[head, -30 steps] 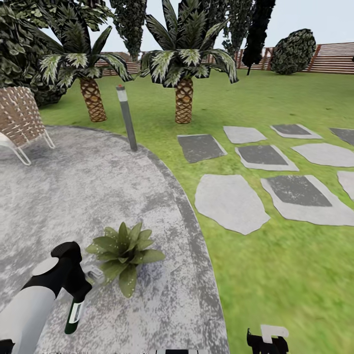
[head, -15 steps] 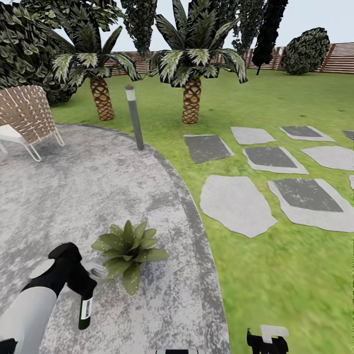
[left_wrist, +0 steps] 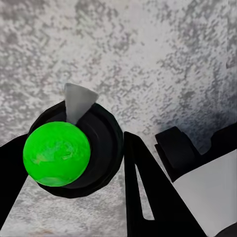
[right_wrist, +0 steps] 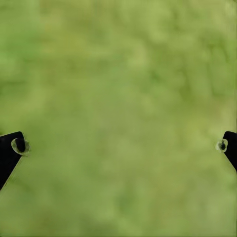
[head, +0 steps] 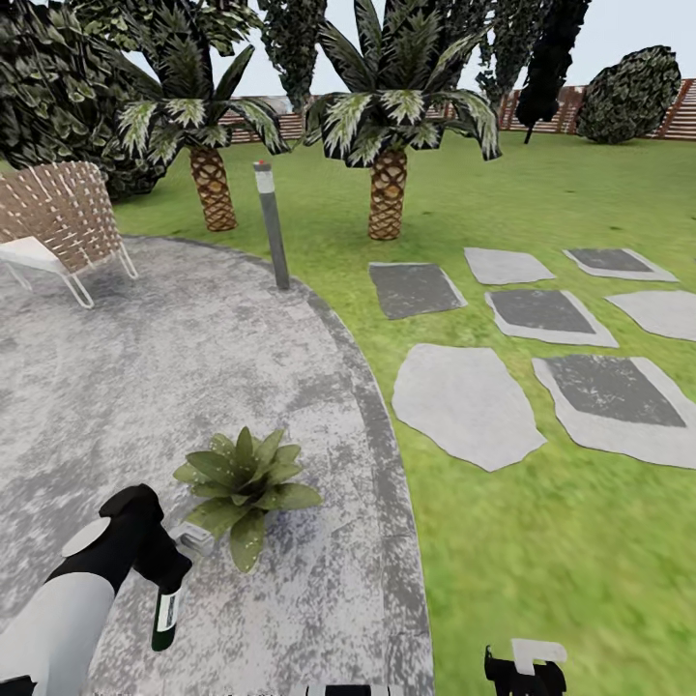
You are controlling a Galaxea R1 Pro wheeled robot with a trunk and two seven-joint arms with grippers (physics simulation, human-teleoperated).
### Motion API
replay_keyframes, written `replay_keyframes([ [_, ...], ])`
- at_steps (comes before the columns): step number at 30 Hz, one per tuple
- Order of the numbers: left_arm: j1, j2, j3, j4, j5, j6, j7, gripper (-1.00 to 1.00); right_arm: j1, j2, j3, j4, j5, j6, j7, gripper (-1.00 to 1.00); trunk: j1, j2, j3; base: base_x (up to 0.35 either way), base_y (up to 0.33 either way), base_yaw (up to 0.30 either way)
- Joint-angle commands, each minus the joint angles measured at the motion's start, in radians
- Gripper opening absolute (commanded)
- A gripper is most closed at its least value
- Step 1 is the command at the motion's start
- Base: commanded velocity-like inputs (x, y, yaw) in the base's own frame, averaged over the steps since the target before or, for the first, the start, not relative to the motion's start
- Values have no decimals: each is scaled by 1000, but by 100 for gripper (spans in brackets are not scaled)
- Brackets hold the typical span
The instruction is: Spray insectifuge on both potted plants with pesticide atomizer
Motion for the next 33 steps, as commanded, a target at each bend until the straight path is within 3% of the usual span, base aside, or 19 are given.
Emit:
replay_keyframes([
  [1,-1,-2,2,-2,-9,9,-9,-100,-1,0,-5,1,10,-2,-4,100,0,0,-2,50,-1,182],
  [13,-1,-2,6,-2,-9,10,-8,-100,-1,-3,-5,1,11,-2,-4,100,0,0,-6,257,45,44],
  [24,-1,-2,5,-2,-9,10,-8,-100,-1,-1,-5,1,10,-2,-4,100,0,0,-6,3,-2,170],
  [33,-1,-4,2,-2,-10,10,-6,-100,-1,-1,-5,1,10,-2,-4,100,0,0,-6,-189,-215,276],
])
